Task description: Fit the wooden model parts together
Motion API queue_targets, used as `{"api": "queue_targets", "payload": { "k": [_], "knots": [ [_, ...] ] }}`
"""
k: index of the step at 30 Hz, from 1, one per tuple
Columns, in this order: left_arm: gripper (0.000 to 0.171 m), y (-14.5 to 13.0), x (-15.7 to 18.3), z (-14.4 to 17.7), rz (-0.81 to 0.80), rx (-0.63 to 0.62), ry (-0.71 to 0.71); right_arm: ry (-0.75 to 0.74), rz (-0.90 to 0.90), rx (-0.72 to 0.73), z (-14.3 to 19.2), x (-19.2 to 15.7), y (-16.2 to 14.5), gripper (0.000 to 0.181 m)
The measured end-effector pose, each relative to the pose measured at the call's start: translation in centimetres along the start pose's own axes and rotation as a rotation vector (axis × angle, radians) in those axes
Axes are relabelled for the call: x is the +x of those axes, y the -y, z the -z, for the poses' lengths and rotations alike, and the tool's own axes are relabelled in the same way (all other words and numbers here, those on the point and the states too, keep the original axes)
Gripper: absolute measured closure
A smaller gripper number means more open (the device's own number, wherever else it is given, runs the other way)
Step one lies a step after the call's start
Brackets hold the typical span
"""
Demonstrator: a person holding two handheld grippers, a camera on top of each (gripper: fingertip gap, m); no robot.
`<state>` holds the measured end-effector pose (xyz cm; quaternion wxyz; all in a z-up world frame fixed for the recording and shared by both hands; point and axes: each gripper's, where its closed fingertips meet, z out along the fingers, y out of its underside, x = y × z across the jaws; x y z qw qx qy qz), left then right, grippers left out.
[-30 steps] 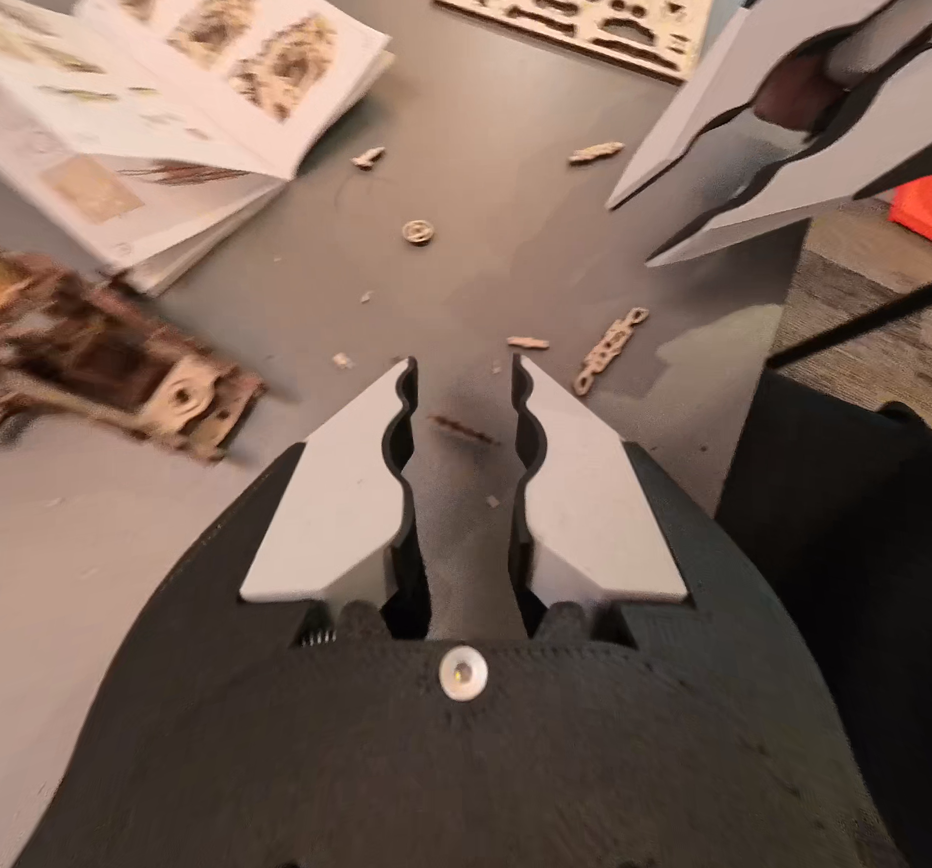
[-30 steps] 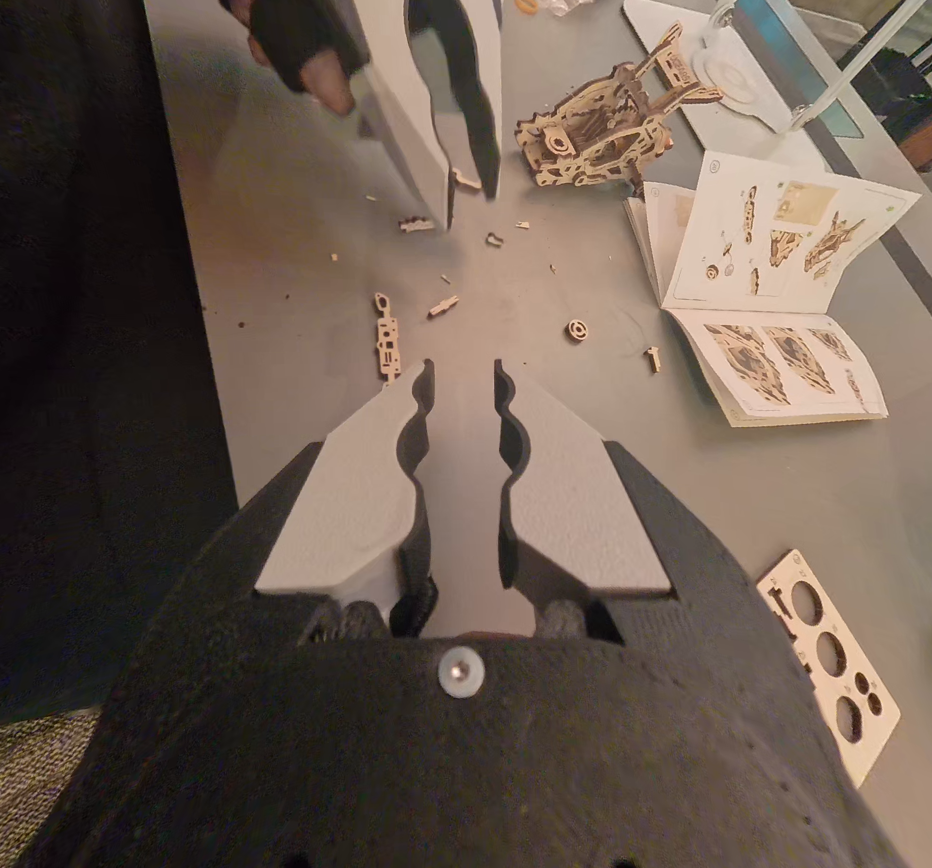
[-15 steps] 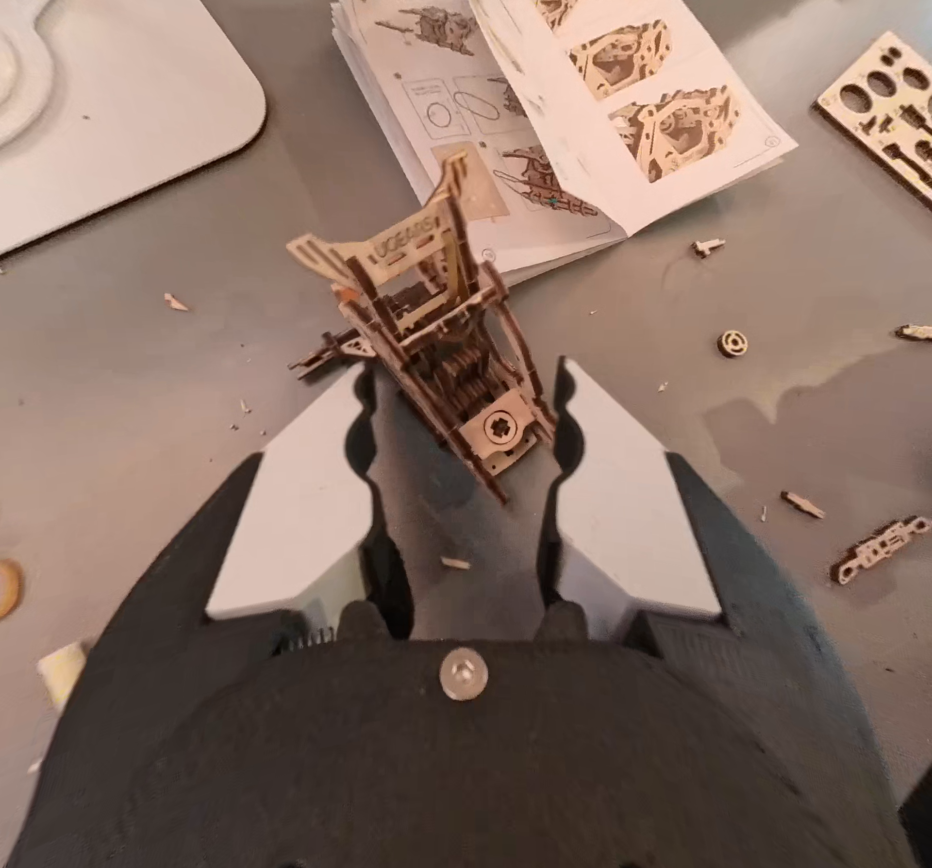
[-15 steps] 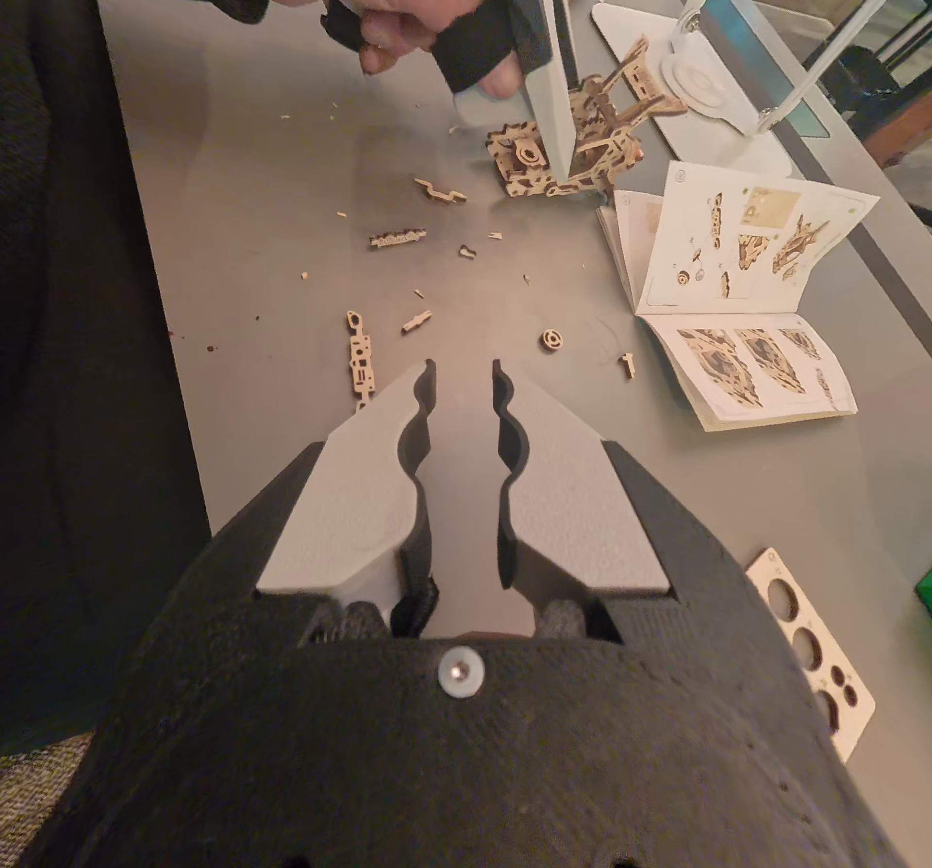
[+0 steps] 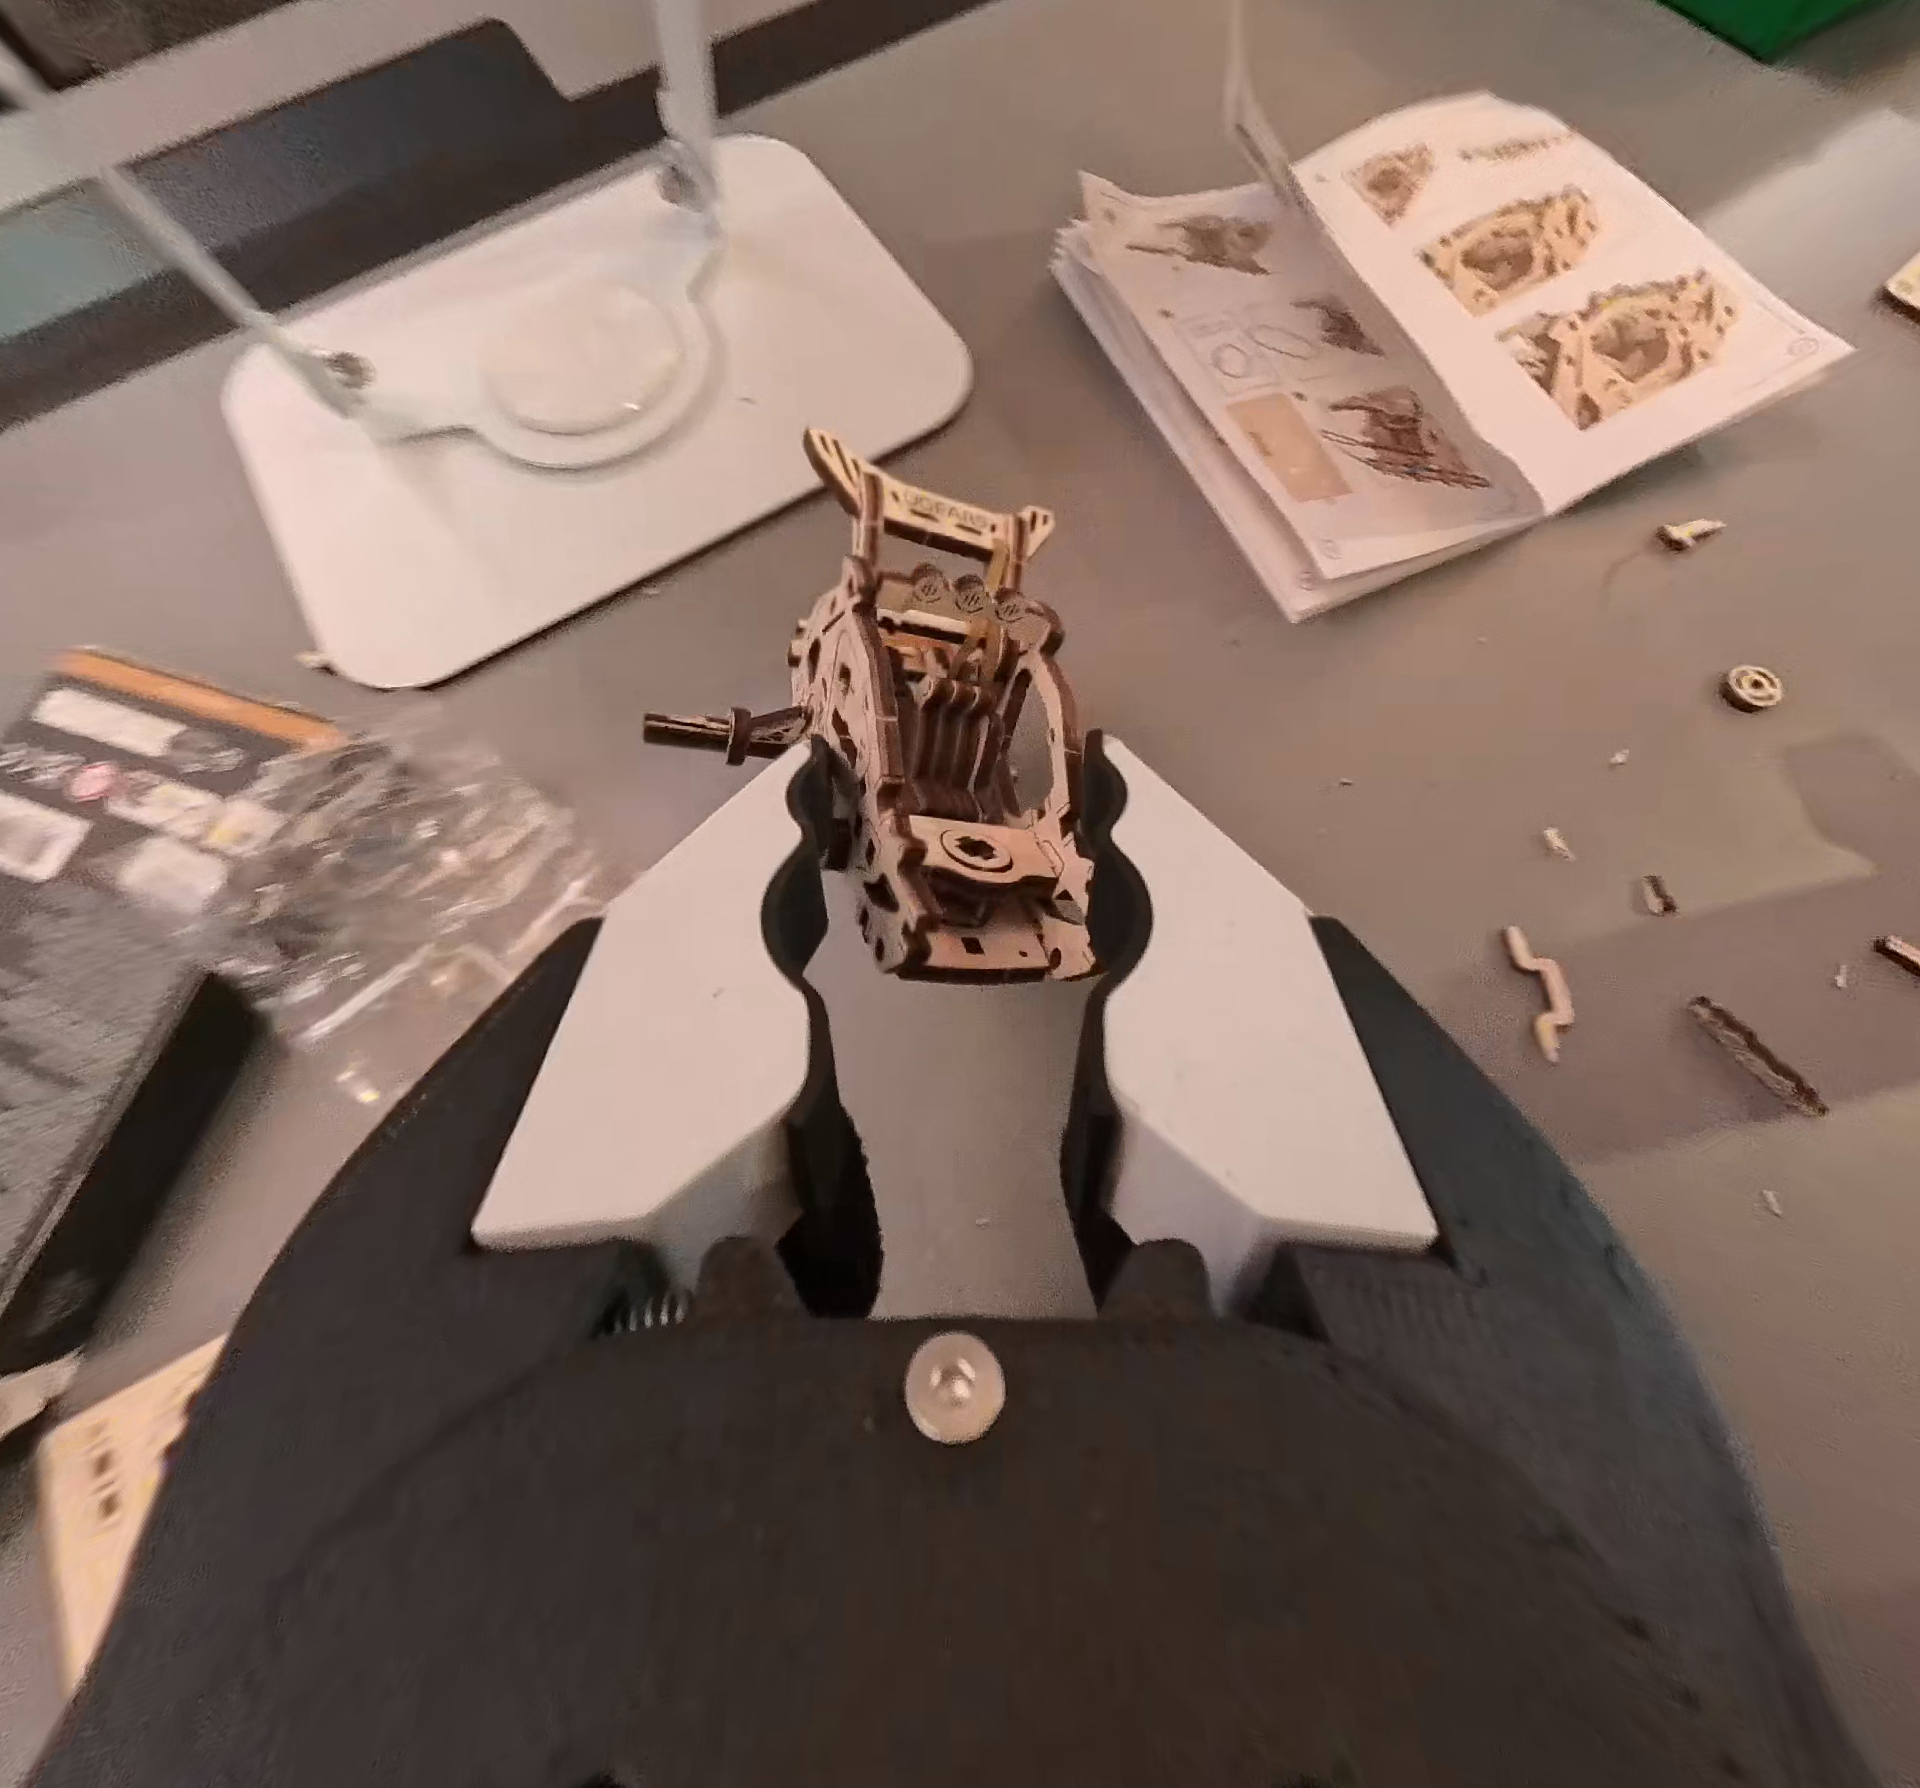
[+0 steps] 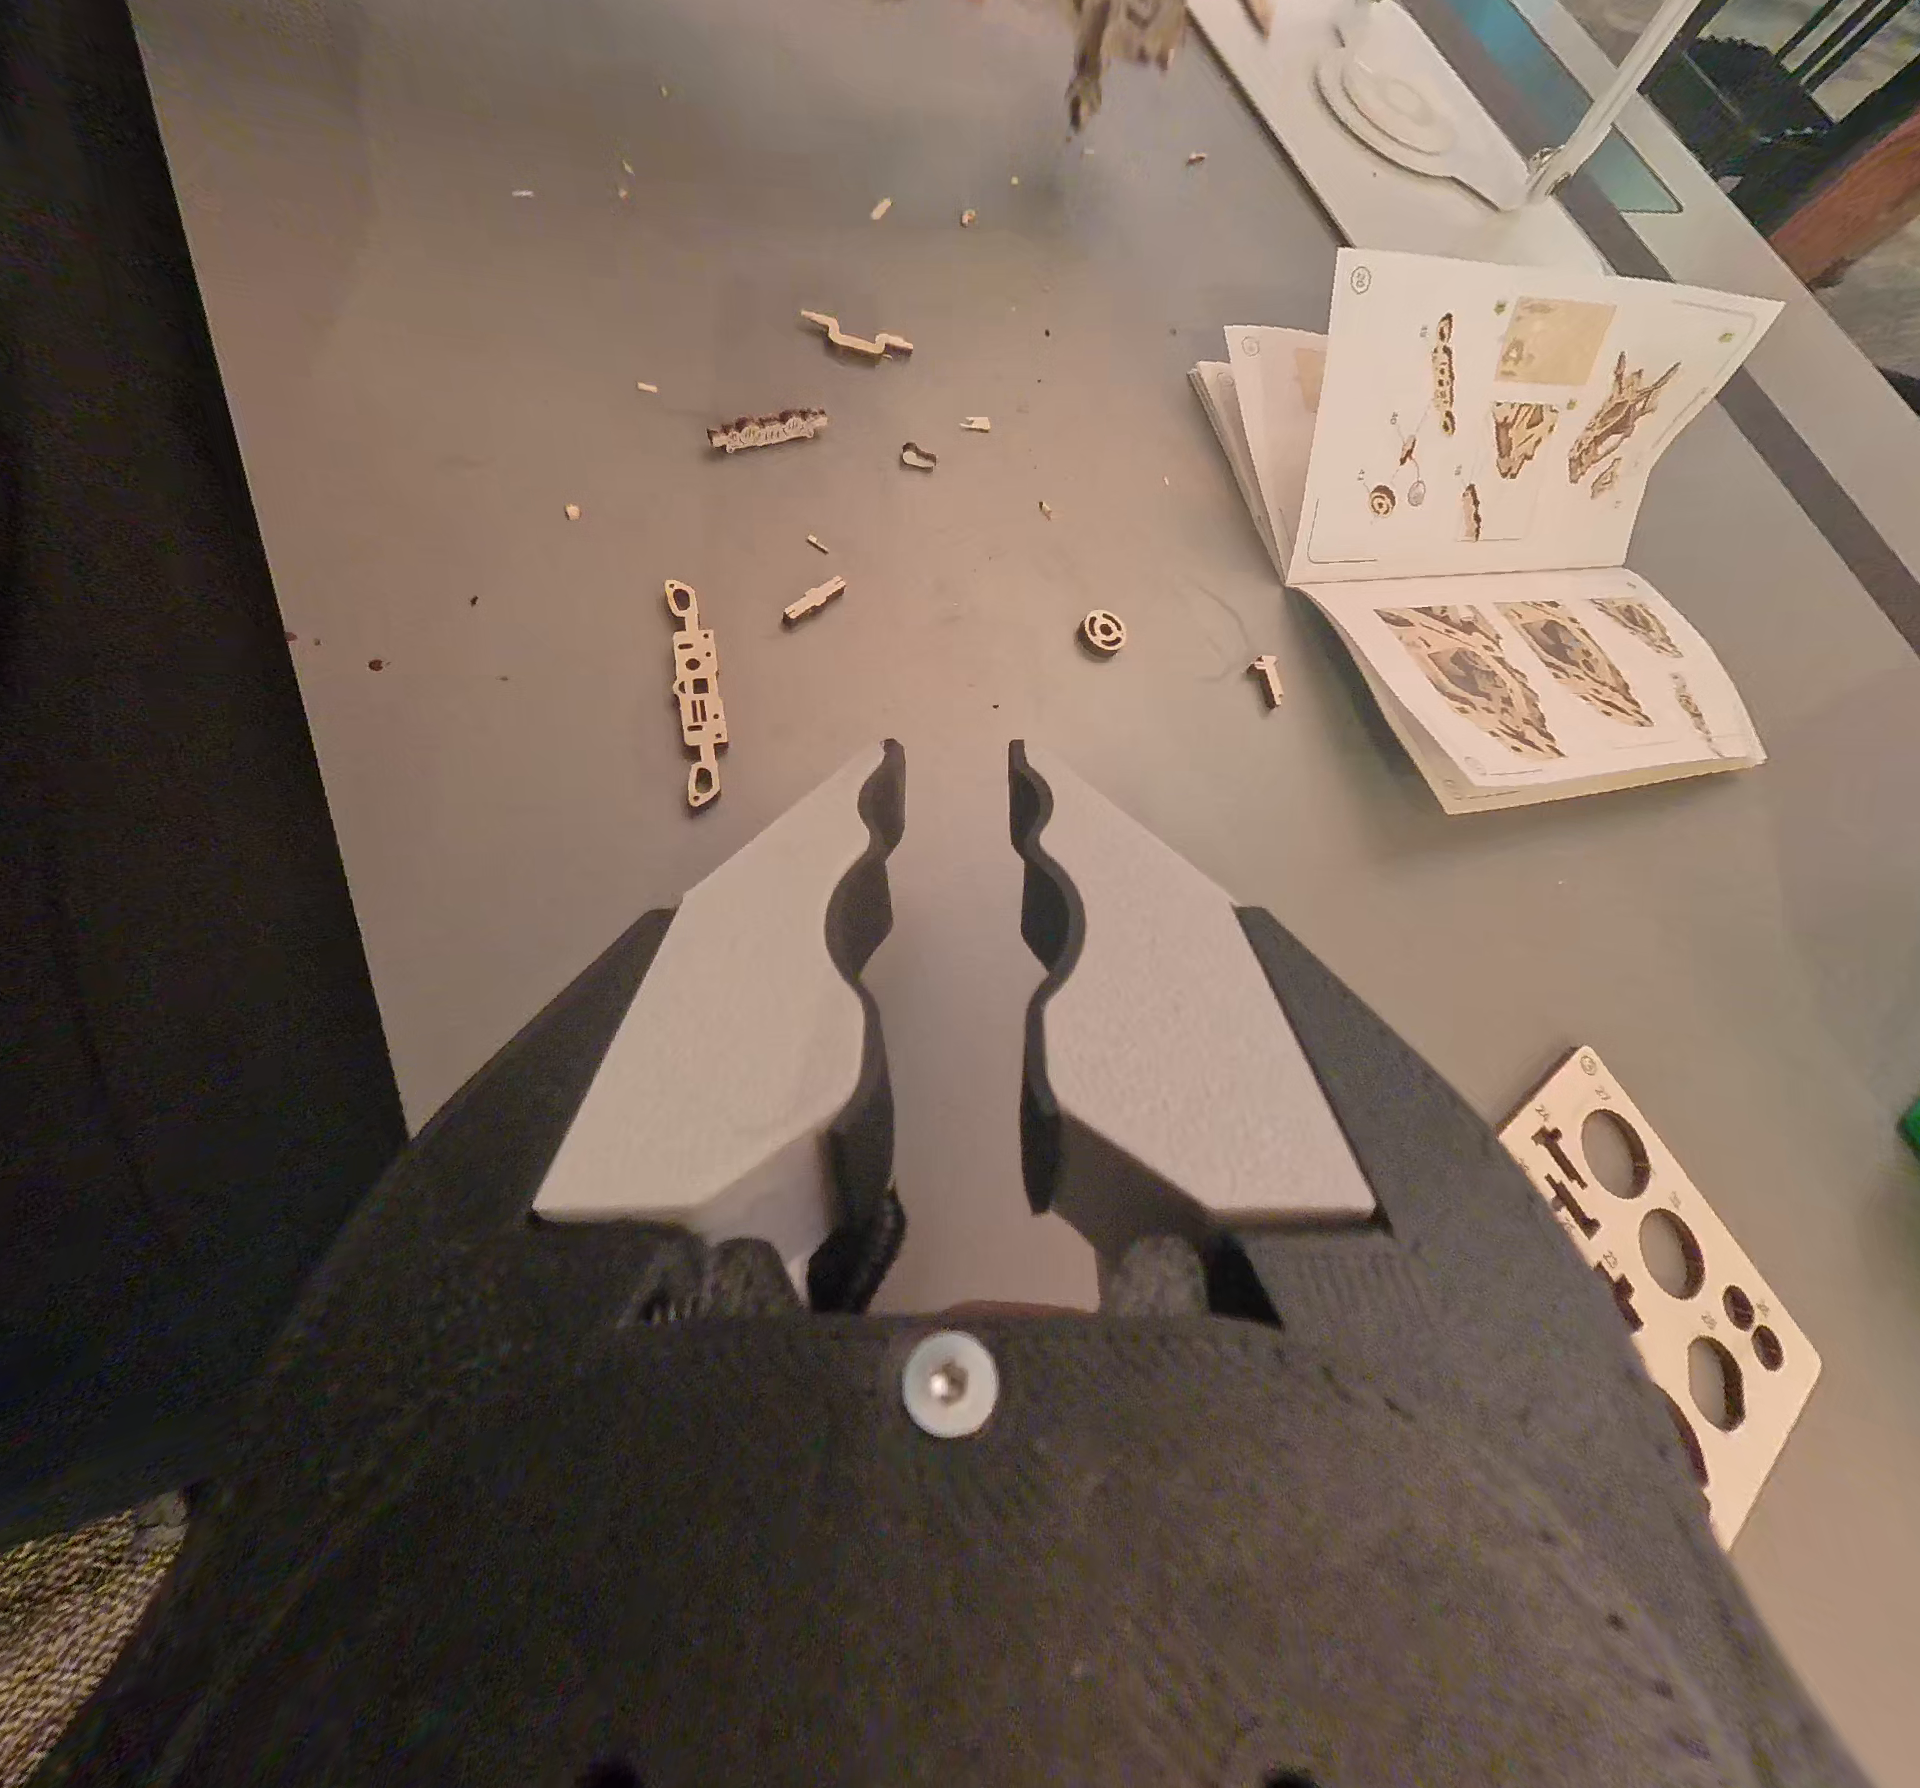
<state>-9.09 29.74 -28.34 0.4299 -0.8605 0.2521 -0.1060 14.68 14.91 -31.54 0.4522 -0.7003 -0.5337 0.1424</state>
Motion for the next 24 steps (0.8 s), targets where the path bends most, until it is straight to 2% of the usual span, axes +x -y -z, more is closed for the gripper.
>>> {"api": "queue_targets", "payload": {
  "k": [5,11,14,19,24],
  "knots": [
    [0.127,-0.4,-2.3,0.5,0.109,0.041,-0.012,0.008,0.01,-0.011,-0.3,-0.2,0.3,0.164],
    [0.127,-2.9,-0.5,-0.9,0.28,0.053,-0.137,0.012,0.015,-0.037,-0.1,-0.3,0.2,0.164],
    [0.128,-4.5,0.4,-1.5,0.272,-0.001,-0.133,0.017,0.022,-0.061,0.1,-0.3,-0.2,0.163],
    [0.127,-4.8,1.5,-1.7,0.24,-0.042,-0.17,-0.004,-0.019,-0.079,0.6,0.4,-0.9,0.158],
    [0.115,-4.3,2.0,-0.9,0.247,-0.009,-0.186,-0.038,-0.125,-0.112,0.2,2.8,-1.3,0.153]
  ]
}}
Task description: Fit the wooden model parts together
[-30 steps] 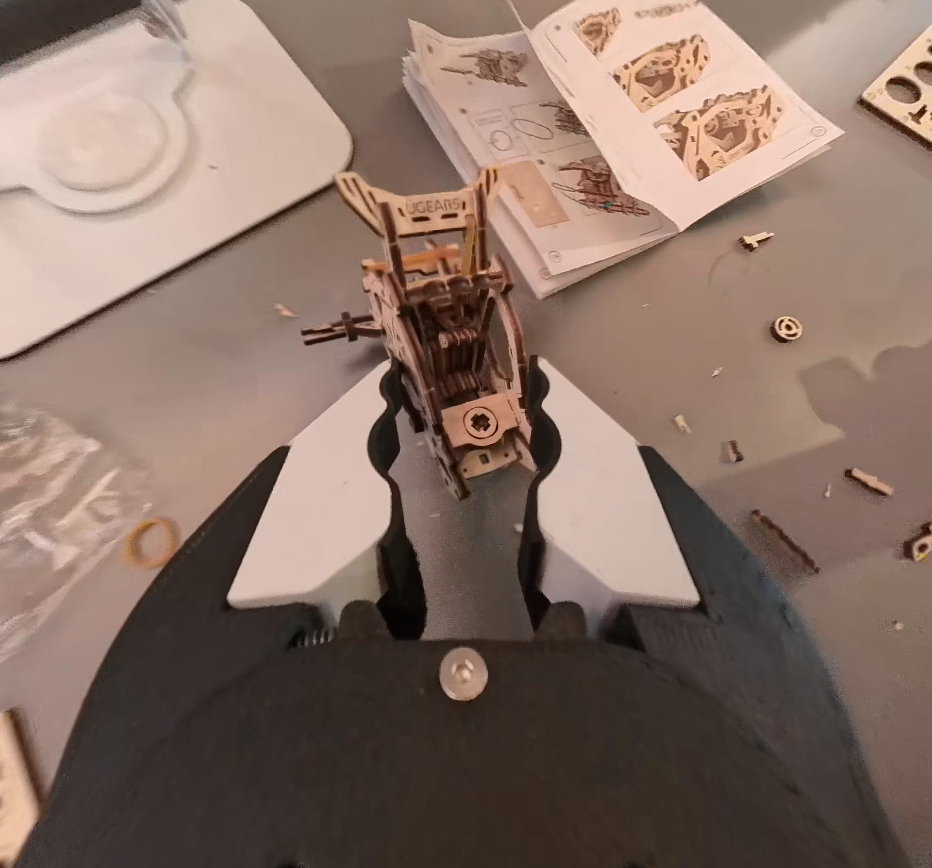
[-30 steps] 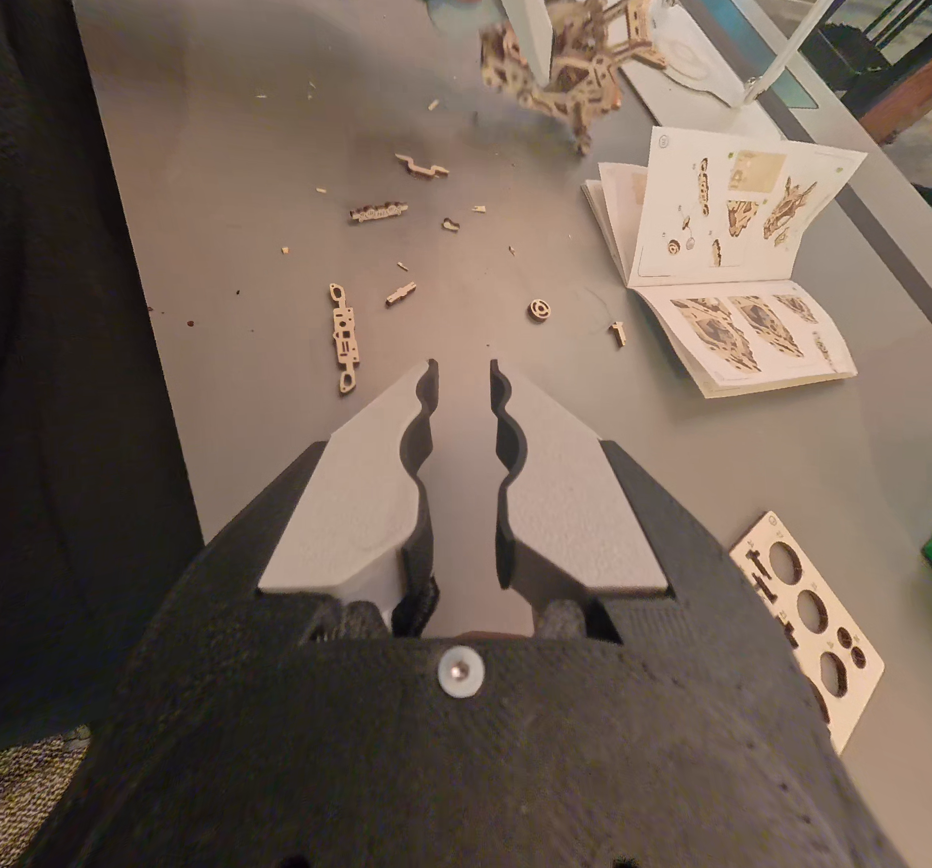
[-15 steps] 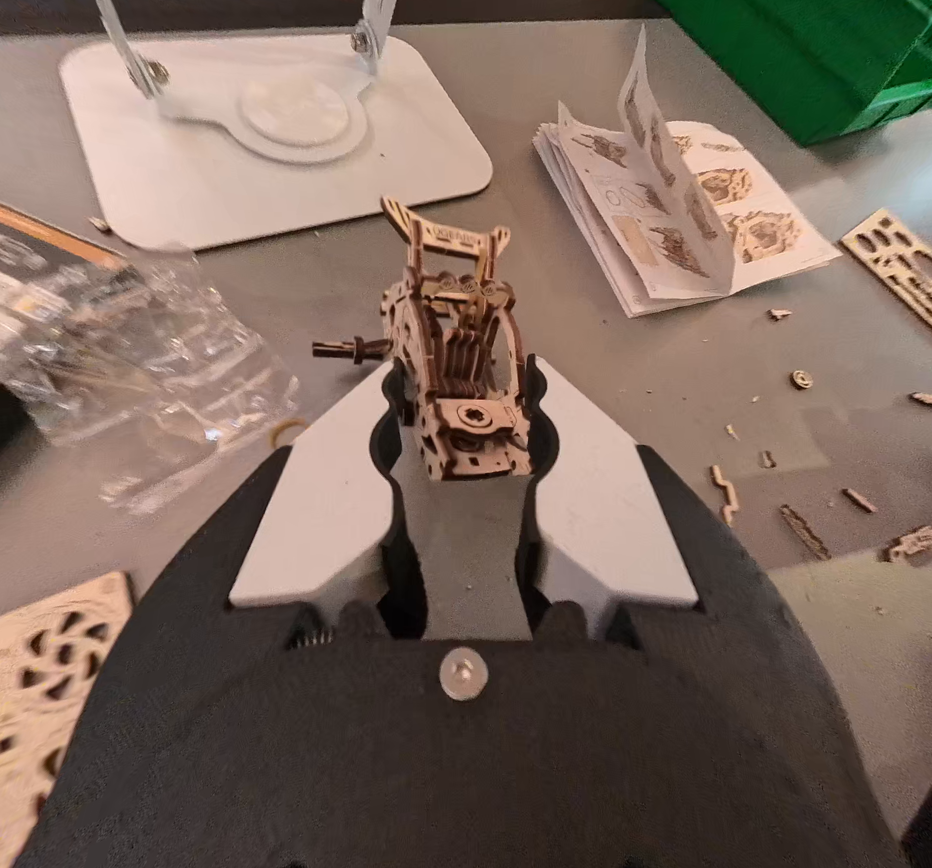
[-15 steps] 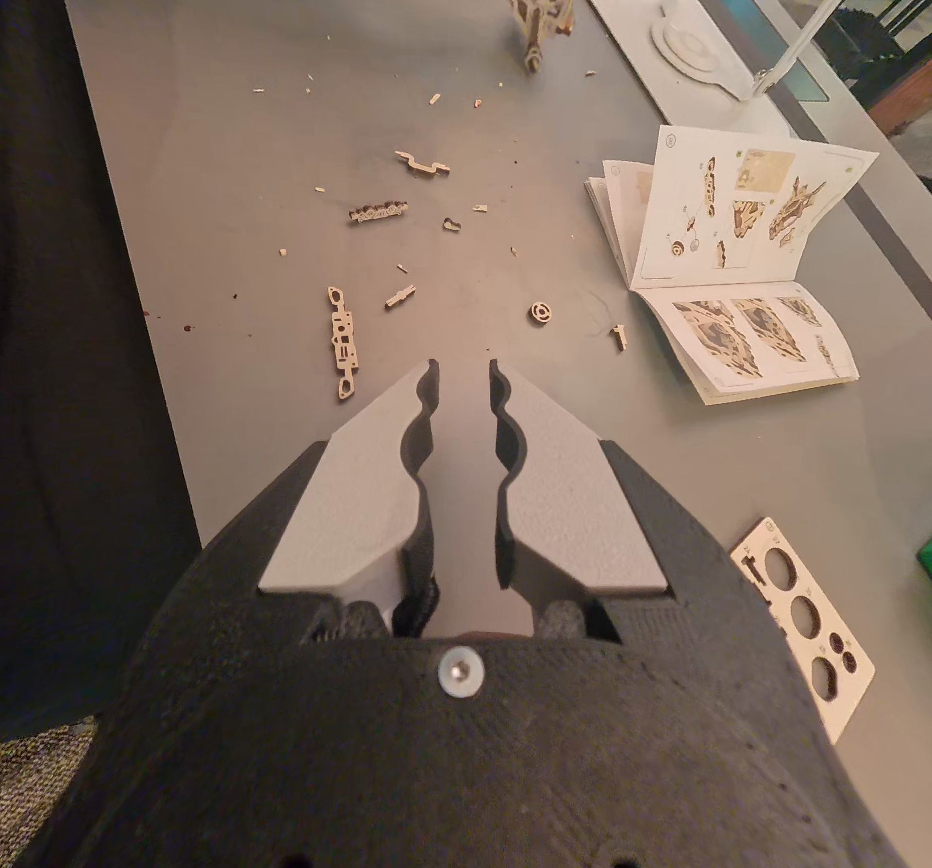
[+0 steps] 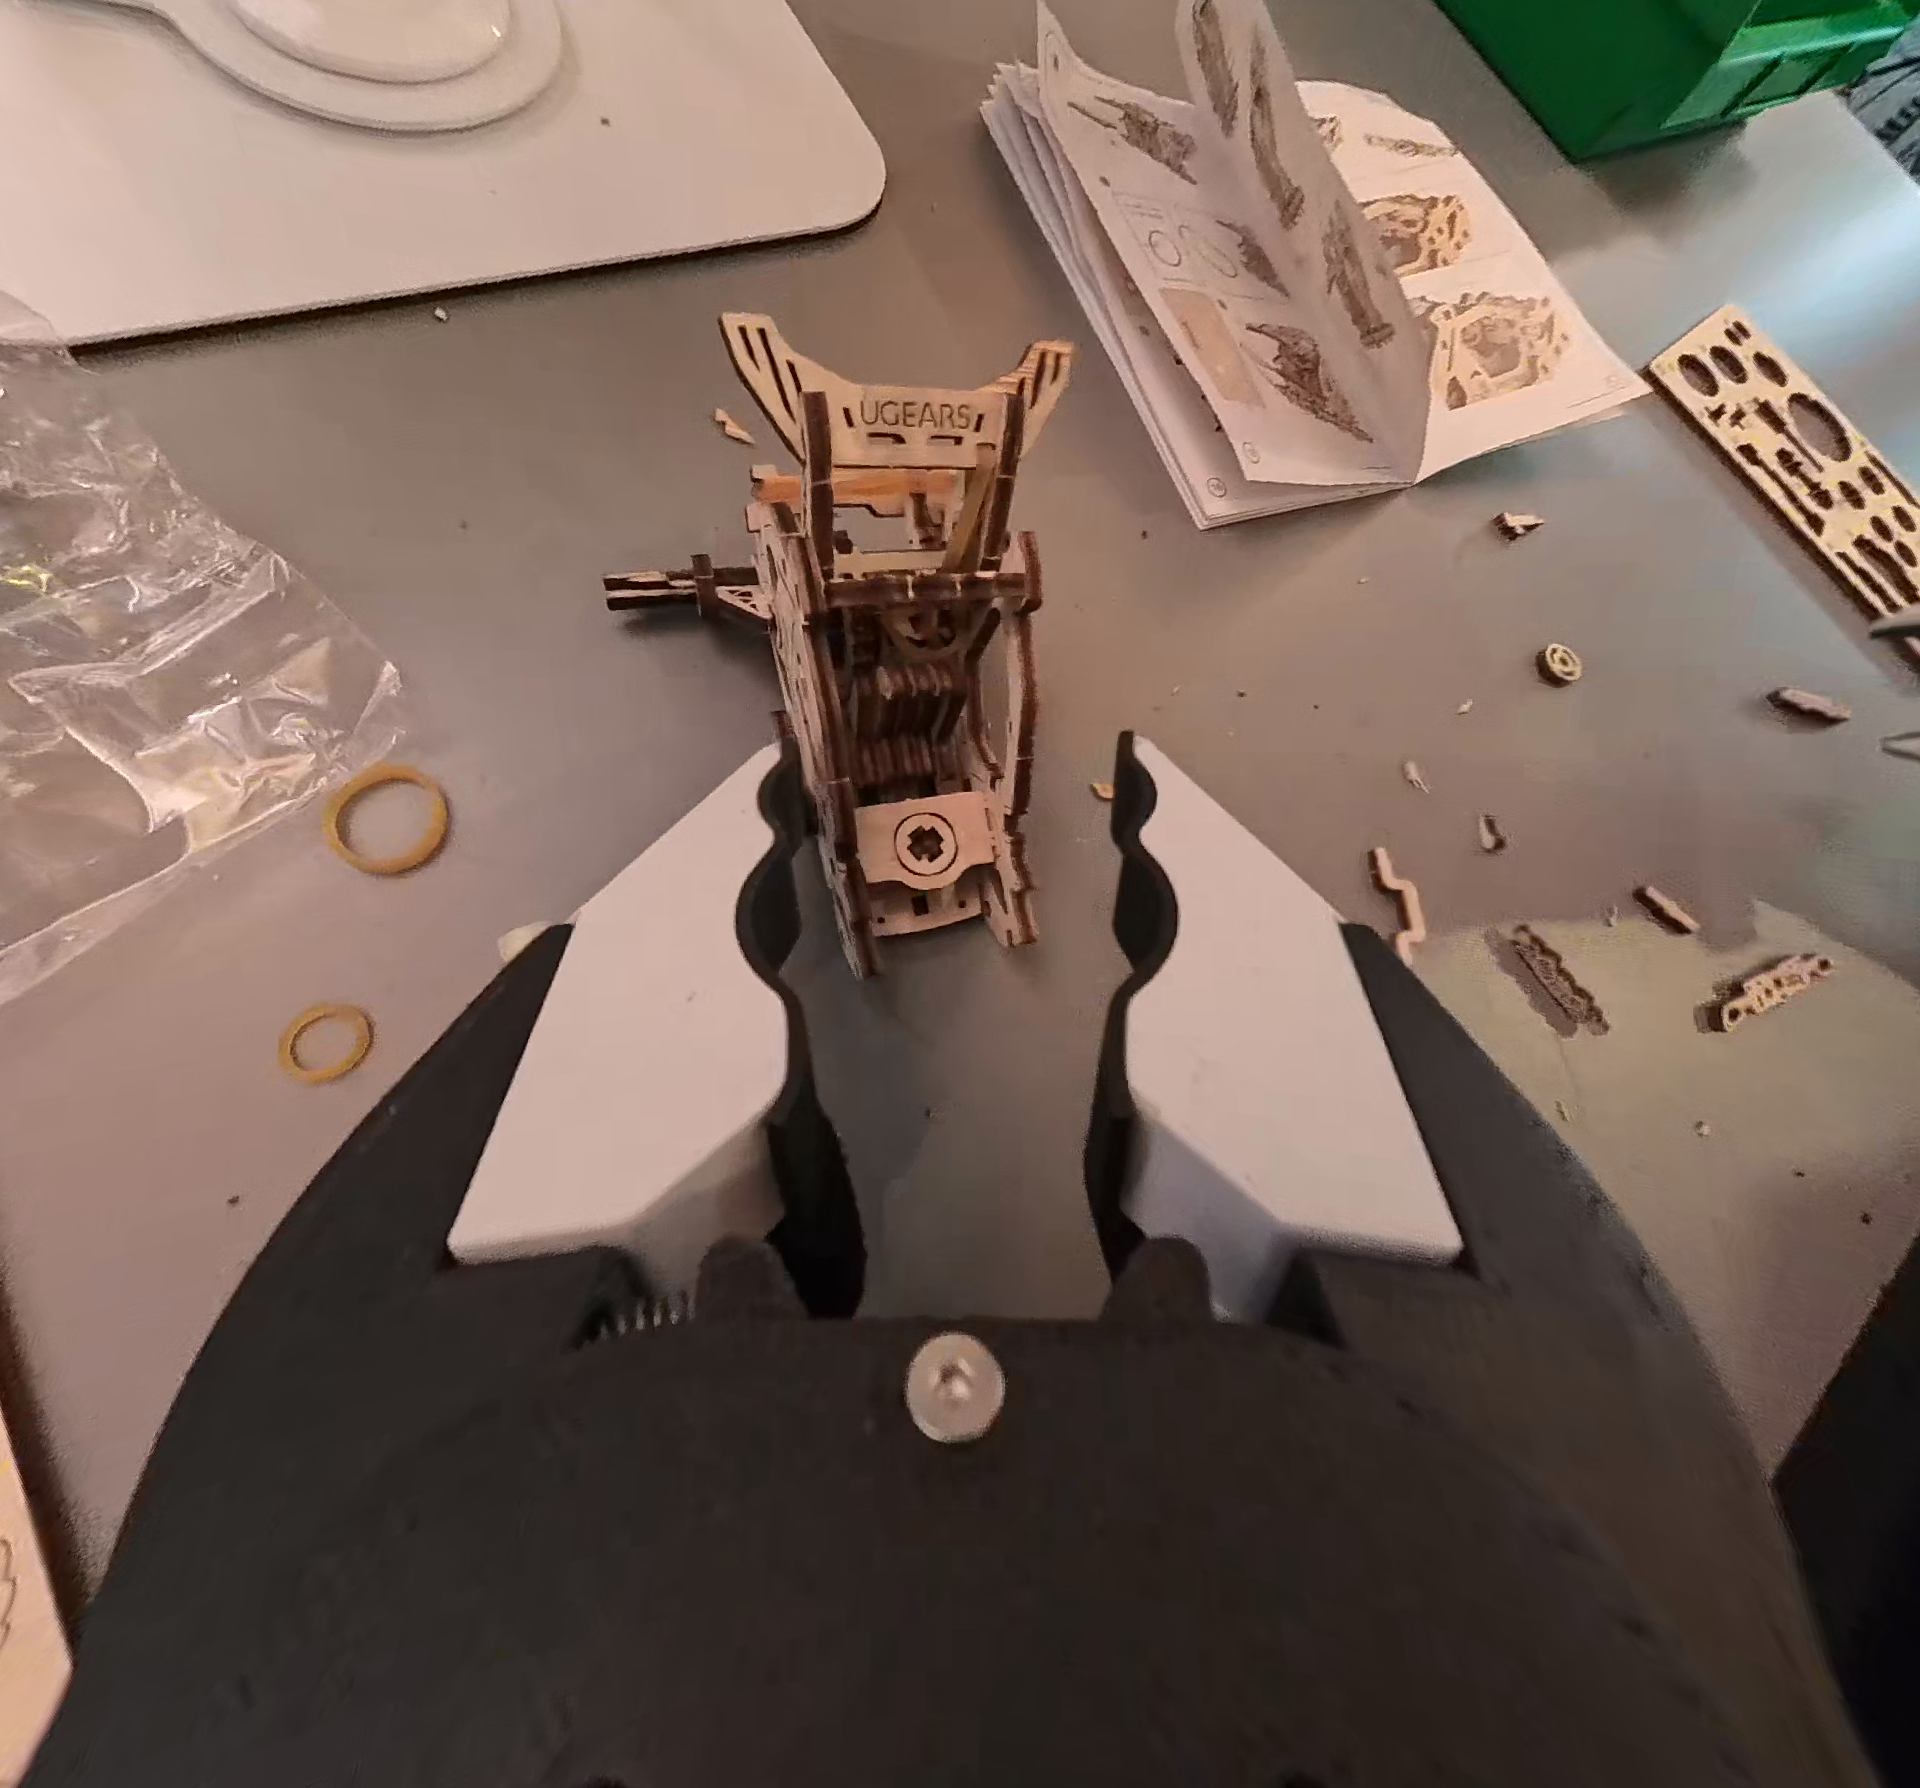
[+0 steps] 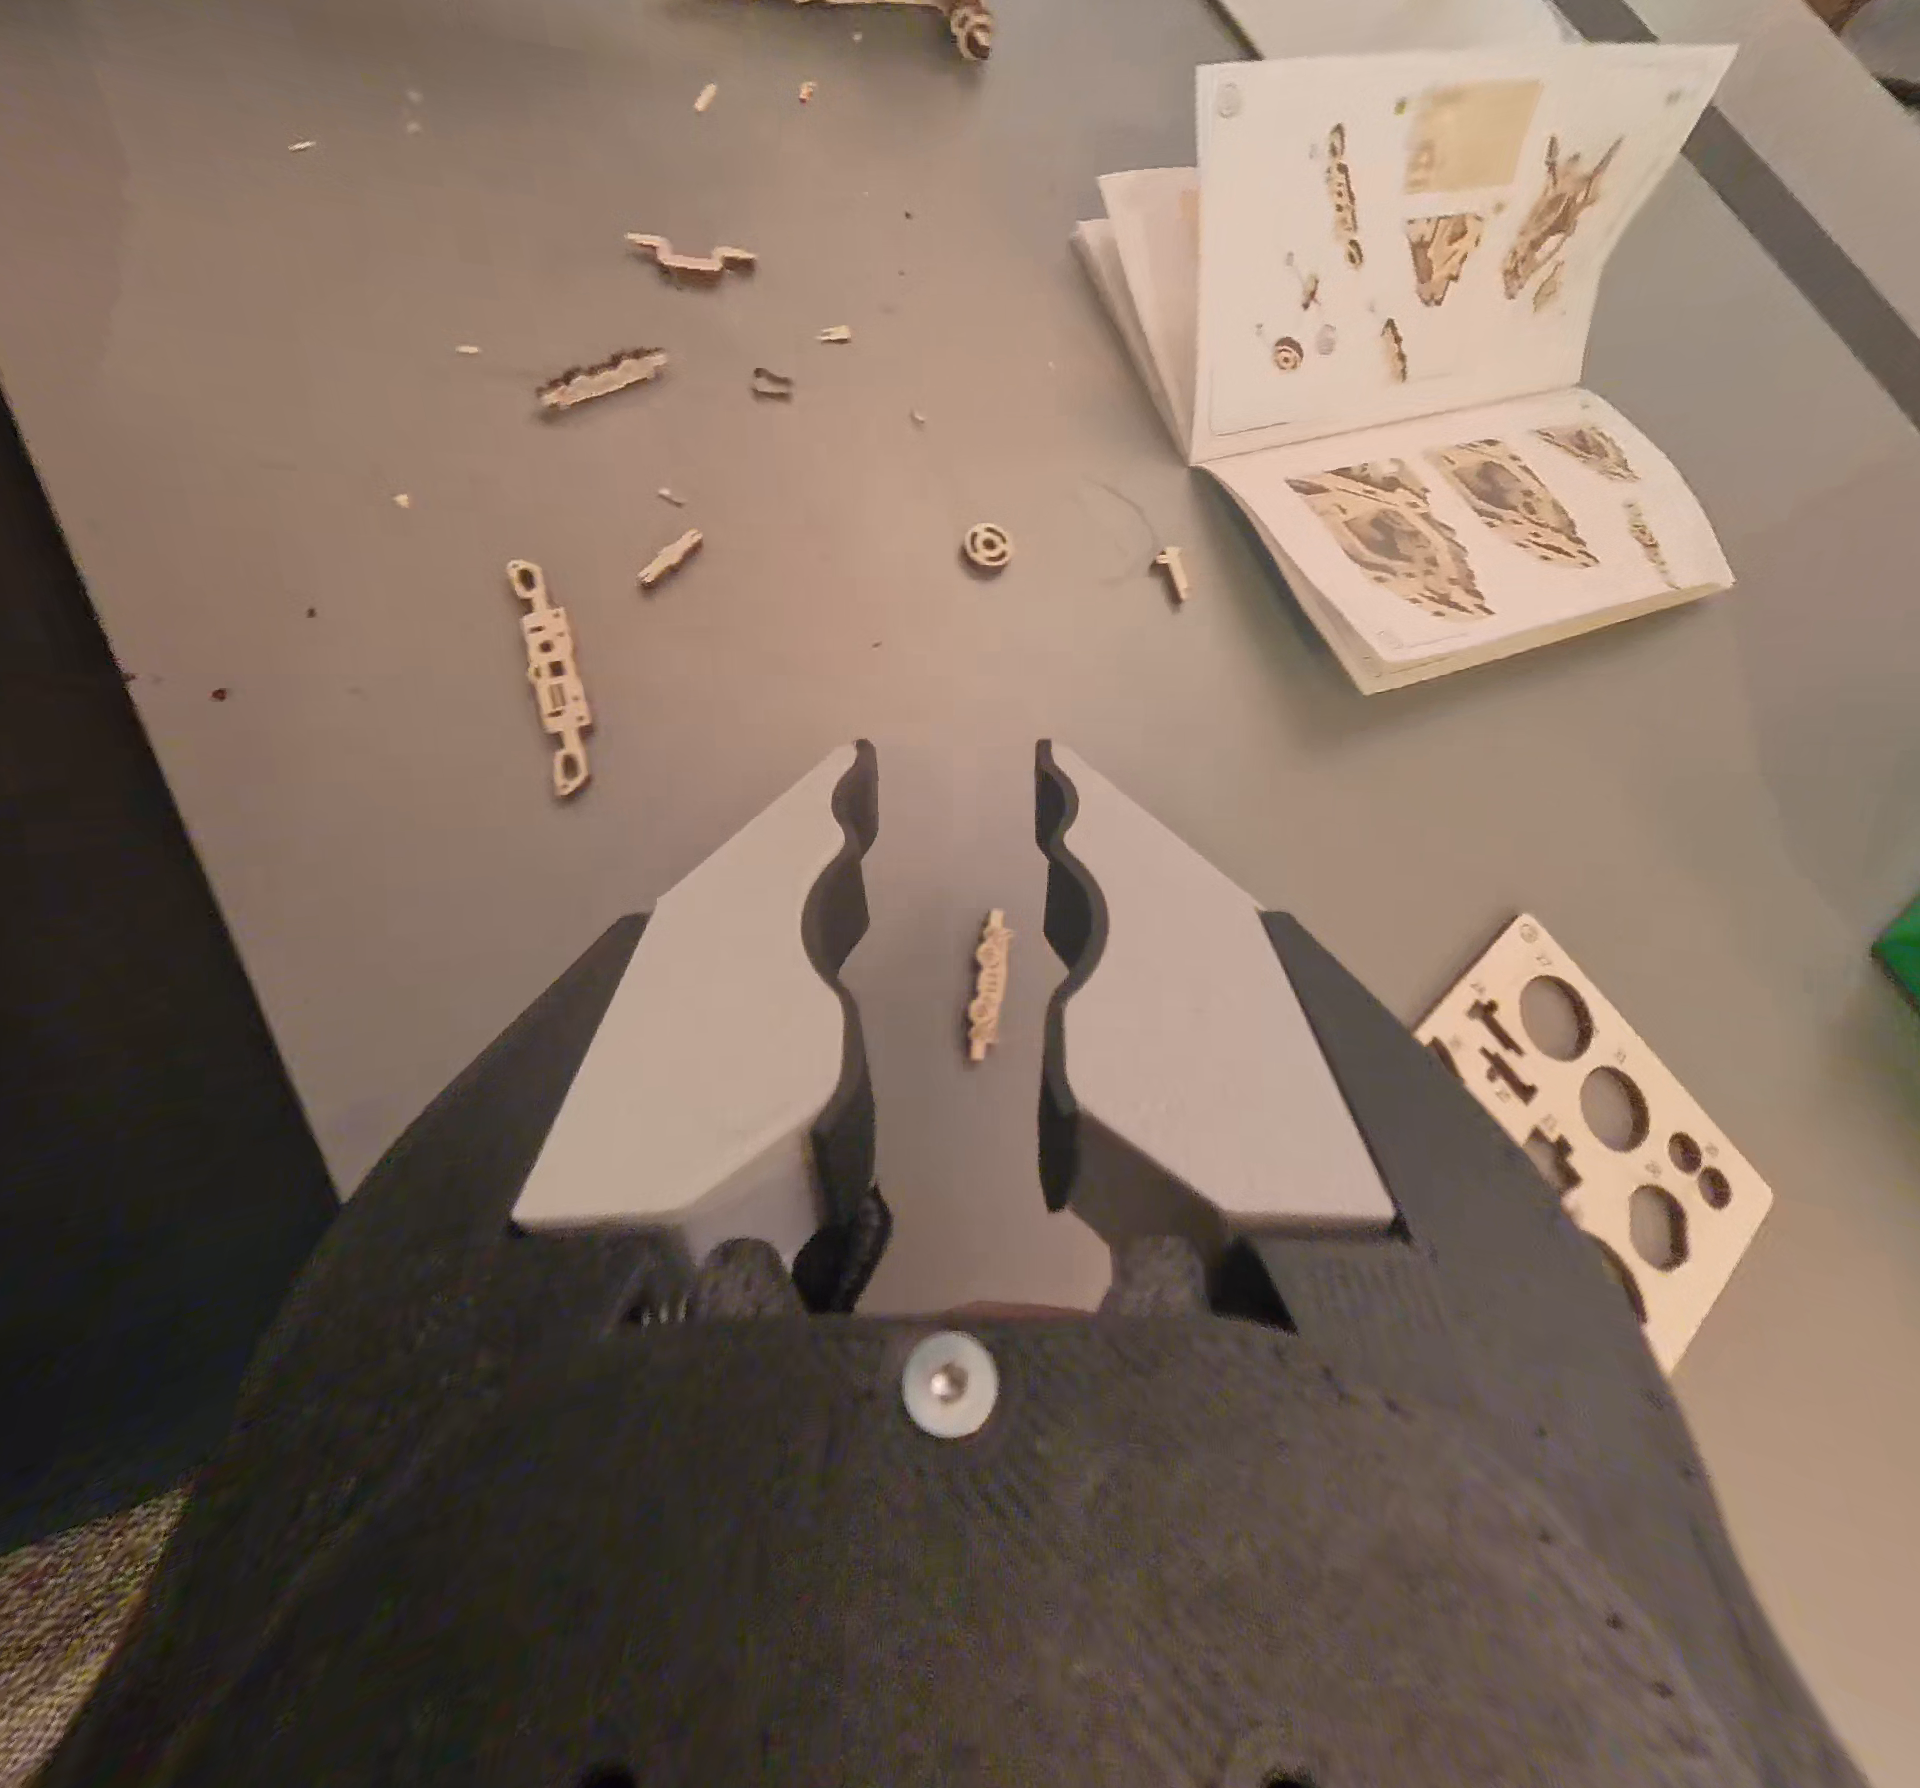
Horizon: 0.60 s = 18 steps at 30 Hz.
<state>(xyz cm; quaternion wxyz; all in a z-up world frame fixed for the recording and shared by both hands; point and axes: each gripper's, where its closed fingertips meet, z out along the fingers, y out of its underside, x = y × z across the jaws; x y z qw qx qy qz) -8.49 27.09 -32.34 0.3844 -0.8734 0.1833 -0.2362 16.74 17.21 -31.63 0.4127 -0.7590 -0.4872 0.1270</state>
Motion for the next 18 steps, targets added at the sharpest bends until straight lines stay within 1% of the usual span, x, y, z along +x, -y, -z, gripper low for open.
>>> {"api": "queue_targets", "payload": {
  "k": [4,7,13,18],
  "knots": [
    [0.113,0.0,0.7,0.9,-0.03,0.024,0.021,-0.035,-0.025,-0.043,-1.2,2.6,0.2,0.154],
    [0.114,-0.2,1.8,1.4,-0.082,0.022,0.032,-0.023,-0.031,-0.068,-2.8,4.2,0.5,0.152],
    [0.118,-0.1,2.8,2.4,-0.136,0.051,0.056,0.019,-0.027,-0.119,-6.3,5.9,1.1,0.158],
    [0.12,-0.5,4.0,2.7,-0.135,0.067,0.023,0.065,-0.058,-0.148,-8.4,6.4,0.7,0.163]
  ]
}}
